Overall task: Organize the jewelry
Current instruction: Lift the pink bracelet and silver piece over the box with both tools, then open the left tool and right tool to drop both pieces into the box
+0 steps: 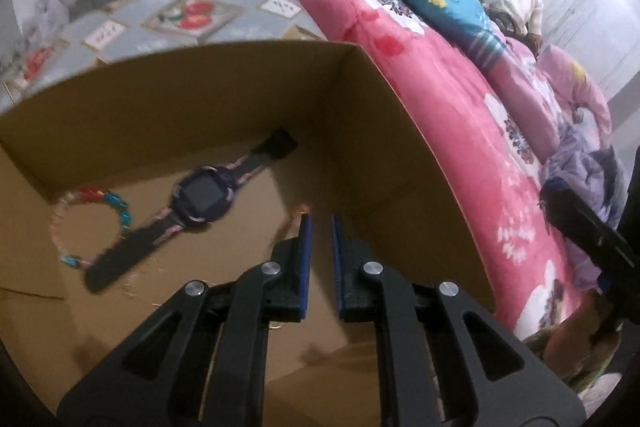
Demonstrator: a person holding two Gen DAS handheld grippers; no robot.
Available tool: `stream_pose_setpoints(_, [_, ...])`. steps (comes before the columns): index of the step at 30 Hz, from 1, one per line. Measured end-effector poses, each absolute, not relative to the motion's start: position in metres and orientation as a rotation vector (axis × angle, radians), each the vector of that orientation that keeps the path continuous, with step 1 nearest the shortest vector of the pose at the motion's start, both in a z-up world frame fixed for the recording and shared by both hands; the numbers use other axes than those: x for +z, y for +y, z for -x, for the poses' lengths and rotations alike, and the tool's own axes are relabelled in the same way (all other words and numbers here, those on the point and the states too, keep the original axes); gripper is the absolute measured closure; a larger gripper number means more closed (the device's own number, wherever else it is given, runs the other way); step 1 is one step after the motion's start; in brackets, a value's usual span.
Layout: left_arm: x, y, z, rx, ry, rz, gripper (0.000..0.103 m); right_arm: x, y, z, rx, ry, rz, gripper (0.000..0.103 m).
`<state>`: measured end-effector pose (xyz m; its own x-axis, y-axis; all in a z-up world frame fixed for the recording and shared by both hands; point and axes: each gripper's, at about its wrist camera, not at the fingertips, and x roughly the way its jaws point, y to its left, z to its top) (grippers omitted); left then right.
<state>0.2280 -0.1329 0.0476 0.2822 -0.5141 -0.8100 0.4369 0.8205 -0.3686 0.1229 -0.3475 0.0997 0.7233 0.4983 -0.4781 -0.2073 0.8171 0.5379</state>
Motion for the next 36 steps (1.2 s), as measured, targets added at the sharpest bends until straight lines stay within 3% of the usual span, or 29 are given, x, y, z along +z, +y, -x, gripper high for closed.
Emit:
stream_pose_setpoints(6, [0.063,-0.101,-0.217,-0.603,1.043,0.155,0.076,0.103,-0.333,-0.142,0.447,0.718,-0.421,0.098])
stream_pose_setpoints(17, [0.109,0.019,-0.154,-0.353,0.826,0.216,0.025,0.070,-0.212,-0.240,0.524,1.131,-0.003,0.098])
stream_pose_setpoints(27, [0.101,0.086,-0.126,-0.215,0.807,0.249,0.018,0.015,-0.181,-0.276,0.439,1.377,0.134,0.097])
stream_pose_setpoints(32, [0.094,0.096,-0.123,-0.206,0.813,0.254,0.017,0.046,-0.197,-0.258,0.427,1.277,0.065,0.093])
stream_pose_setpoints(36, [0.088,0.092,-0.126,-0.218,0.824,0.262,0.015,0.096,-0.216,-0.227,0.414,1.099,0.013,0.076])
